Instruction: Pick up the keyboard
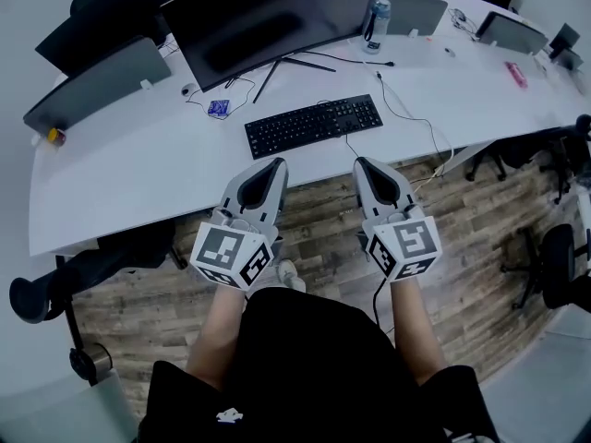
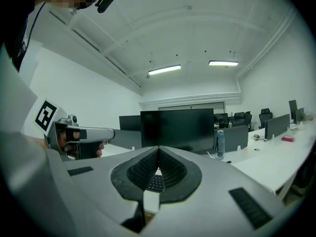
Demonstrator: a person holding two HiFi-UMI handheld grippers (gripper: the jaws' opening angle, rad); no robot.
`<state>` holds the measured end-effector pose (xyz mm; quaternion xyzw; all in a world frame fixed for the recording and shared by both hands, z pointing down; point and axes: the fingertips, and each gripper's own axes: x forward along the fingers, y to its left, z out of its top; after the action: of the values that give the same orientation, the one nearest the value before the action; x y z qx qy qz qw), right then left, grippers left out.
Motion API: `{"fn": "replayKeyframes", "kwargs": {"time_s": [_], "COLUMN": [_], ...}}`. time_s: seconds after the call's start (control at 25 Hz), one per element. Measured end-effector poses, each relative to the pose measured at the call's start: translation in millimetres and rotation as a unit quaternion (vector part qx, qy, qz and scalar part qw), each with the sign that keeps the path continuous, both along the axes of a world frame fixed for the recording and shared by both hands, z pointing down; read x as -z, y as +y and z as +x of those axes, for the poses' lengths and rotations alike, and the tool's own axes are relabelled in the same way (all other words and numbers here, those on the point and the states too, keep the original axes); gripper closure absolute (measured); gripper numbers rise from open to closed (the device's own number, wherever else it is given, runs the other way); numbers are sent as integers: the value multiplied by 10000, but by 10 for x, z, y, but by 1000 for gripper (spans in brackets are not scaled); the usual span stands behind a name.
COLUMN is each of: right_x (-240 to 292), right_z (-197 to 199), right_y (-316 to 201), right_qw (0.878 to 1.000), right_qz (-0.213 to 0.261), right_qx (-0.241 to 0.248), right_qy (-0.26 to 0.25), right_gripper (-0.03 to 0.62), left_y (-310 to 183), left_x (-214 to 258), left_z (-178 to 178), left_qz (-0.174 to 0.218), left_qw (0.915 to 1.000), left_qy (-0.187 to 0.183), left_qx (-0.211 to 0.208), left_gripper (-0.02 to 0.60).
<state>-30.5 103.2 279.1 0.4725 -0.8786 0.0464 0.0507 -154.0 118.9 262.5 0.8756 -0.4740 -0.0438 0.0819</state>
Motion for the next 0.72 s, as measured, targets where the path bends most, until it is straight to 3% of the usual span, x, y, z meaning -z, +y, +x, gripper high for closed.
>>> {"fn": "replayKeyframes", "kwargs": {"time_s": [0.16,0.72], "right_x": [-11,-128], "right_z": [-126,-500], "right_y": [-192,-522], "right_qw": [10000,9994], "right_qz": [-28,-107], "right_qx": [-50,-265], "right_qy": [-11,190], "right_gripper": [589,589], "left_y": [-177,-547], "left_x": [40,-170], "left_z": [-154,-484], "left_qz": [21,-135], "left_qw": [9998,9989], "left_qy": [213,226], "left_qx": [-36,-398], "left_gripper": [571,571]}}
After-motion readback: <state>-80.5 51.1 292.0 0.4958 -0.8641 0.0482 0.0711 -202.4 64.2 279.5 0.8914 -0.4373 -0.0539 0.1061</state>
